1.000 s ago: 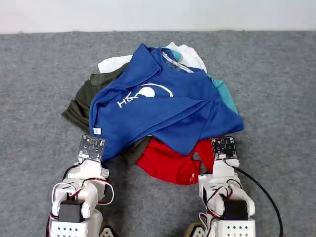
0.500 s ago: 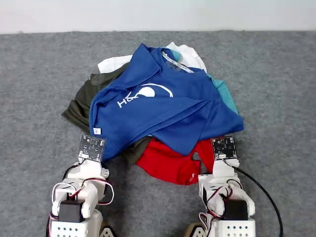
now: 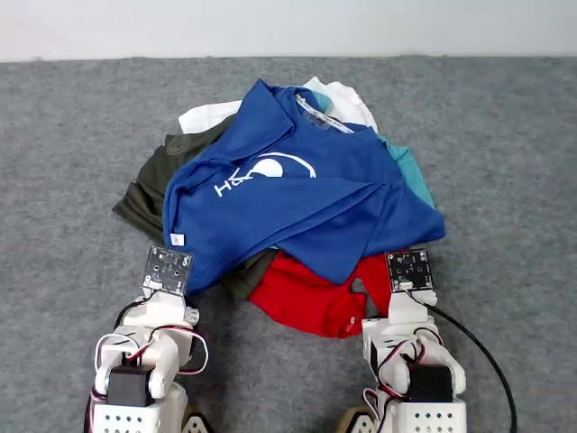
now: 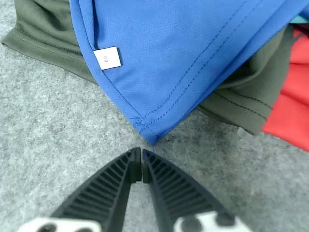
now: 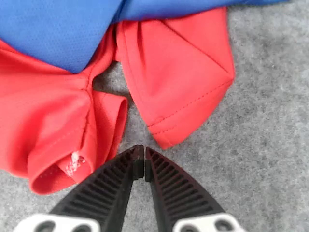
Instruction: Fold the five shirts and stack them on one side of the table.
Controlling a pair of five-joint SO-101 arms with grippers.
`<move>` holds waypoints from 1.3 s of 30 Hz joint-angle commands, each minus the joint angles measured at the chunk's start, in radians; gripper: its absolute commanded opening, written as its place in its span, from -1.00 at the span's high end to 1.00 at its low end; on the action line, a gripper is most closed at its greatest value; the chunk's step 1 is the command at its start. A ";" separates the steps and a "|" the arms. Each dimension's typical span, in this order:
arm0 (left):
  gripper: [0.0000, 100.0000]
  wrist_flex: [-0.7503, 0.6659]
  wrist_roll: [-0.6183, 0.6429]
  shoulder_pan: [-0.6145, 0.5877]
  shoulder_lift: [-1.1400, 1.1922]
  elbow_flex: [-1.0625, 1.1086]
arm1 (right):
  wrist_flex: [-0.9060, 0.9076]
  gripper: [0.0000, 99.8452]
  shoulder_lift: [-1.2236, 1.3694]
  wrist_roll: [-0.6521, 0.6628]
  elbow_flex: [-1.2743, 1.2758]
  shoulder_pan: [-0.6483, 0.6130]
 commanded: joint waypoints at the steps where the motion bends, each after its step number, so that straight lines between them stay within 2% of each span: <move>1: 0.97 0.003 -0.008 0.002 -0.008 -0.005 | -0.010 0.98 -0.007 -0.003 0.015 0.001; 8: 0.97 0.003 -0.009 0.008 -0.009 -0.005 | -0.010 0.98 -0.007 -0.003 0.015 0.001; 12: 0.97 -0.002 -0.011 0.072 -0.009 -0.007 | -0.010 0.98 -0.007 -0.003 0.015 0.001; 16: 0.97 -0.005 -0.021 0.081 -0.009 -0.054 | -0.010 0.98 -0.007 -0.003 0.015 0.001; 19: 0.97 -0.061 -0.123 0.089 -0.009 -0.120 | -0.010 0.98 -0.007 -0.003 0.015 0.001; 23: 0.97 -0.193 -0.359 0.049 -0.008 -0.157 | -0.010 0.98 -0.007 -0.003 0.015 0.001; 26: 0.97 -0.262 -0.390 -0.020 -0.005 -0.231 | -0.010 0.98 -0.007 -0.003 0.015 0.001; 28: 0.97 -0.261 -0.391 -0.035 0.006 -0.274 | -0.010 0.98 -0.007 -0.003 0.015 0.001; 32: 0.96 -0.189 -0.396 -0.032 0.175 -0.409 | -0.010 0.98 -0.007 -0.003 0.015 0.001; 36: 0.88 -0.166 -0.388 -0.032 0.493 -0.634 | -0.010 0.98 -0.007 -0.003 0.015 0.001; 39: 0.80 -0.092 -0.384 -0.014 0.755 -0.820 | -0.010 0.98 -0.007 -0.003 0.015 0.001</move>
